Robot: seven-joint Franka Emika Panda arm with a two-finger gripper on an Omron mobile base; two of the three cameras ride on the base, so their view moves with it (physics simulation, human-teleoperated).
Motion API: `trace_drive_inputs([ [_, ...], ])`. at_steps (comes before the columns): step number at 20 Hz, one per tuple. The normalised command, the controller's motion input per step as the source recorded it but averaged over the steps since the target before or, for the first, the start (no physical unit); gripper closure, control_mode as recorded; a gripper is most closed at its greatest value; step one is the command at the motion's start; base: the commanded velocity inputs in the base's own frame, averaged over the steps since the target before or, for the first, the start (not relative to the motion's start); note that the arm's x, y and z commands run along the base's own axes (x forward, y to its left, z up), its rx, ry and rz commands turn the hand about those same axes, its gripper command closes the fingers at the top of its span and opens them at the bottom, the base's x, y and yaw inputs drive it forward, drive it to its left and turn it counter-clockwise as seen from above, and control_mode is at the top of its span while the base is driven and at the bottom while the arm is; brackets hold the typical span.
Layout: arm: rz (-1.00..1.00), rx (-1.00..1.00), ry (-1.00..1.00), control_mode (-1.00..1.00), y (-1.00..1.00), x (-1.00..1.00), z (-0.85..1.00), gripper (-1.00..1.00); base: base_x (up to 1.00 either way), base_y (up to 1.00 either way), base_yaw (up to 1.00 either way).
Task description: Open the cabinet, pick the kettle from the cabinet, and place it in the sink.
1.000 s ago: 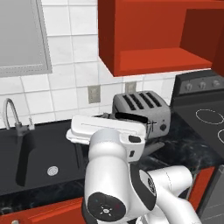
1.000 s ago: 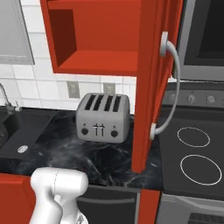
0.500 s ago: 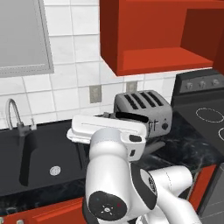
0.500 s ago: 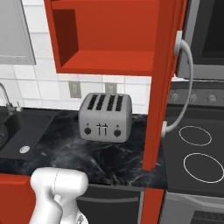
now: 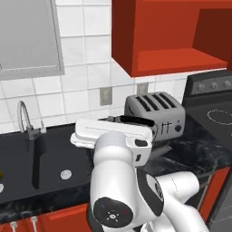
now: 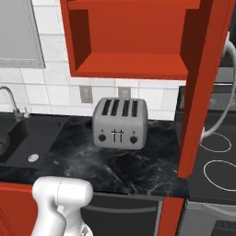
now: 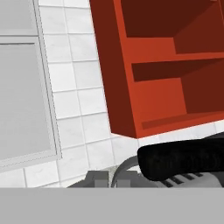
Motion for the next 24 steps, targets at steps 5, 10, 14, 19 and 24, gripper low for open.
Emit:
trace_drive_inputs([
  [5,0.00,0.00,0.00,1.00,0.00,0.00,0.00,1.00,-0.20,0.62,0.12],
  [10,0.00,0.00,0.00,1.00,0.00,0.00,0.00,1.00,-0.19,0.61,0.11],
  [14,0.00,0.00,0.00,1.00,0.00,0.00,0.00,1.00,-0.21,0.56,0.11],
  [19,0.00,0.00,0.00,1.00,0.00,0.00,0.00,1.00,-0.13,0.47,0.03],
  [24,0.00,0.00,0.00,1.00,0.00,0.00,0.00,1.00,0.00,0.53,0.00],
])
